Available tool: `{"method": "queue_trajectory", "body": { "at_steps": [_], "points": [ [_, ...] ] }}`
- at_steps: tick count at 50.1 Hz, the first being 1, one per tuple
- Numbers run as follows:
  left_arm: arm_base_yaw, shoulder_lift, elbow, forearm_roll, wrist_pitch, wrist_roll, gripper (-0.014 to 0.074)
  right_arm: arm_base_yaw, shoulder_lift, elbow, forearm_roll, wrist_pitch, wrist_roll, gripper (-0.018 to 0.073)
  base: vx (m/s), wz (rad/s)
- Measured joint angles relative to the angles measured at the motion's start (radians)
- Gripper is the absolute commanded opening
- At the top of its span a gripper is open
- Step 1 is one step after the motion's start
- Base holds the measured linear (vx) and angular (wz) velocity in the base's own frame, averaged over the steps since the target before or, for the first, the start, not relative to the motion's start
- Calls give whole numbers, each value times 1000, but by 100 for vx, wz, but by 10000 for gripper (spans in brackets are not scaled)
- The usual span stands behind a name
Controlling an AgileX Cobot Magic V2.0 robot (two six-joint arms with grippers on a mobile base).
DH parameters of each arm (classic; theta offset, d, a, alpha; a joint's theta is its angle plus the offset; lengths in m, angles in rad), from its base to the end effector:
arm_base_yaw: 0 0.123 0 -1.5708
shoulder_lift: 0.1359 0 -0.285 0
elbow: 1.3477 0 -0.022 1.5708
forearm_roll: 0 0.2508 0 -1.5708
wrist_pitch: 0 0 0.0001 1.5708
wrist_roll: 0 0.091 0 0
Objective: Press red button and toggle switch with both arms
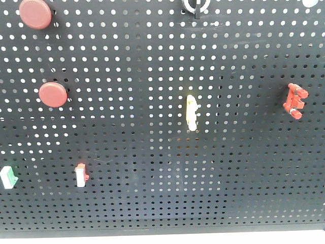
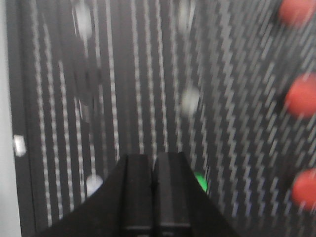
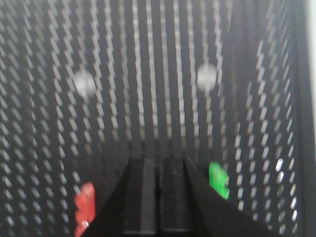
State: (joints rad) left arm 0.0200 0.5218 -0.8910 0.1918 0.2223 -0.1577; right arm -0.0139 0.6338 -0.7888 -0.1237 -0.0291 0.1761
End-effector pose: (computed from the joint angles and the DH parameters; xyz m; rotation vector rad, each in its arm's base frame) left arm 0.0782 0.0054 0.4488 -0.0293 1.3330 0.0699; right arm 0.1212 -0.0014 0.4271 0.0400 1.2992 0.0353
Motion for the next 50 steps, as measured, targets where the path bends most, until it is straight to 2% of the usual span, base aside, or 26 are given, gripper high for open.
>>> {"method": "queue_trajectory", "body": {
  "at_steps": [4,10,28,37,50],
  "points": [
    [0,33,0,-7,-3,0,1,0,30,0,1,-6,6,0,0,0],
    [-16,77,0,-36,-100,0,1,0,51,0,1,-46,30,0,0,0],
    [-251,235,-5,-43,-288,0,1,0,51,0,1,-84,47,0,0,0],
    [-347,329,-95,-40,-295,0,1,0,51,0,1,-84,47,0,0,0],
    [-419,501,-296,-19,-266,0,1,0,51,0,1,-84,47,0,0,0]
  ]
}}
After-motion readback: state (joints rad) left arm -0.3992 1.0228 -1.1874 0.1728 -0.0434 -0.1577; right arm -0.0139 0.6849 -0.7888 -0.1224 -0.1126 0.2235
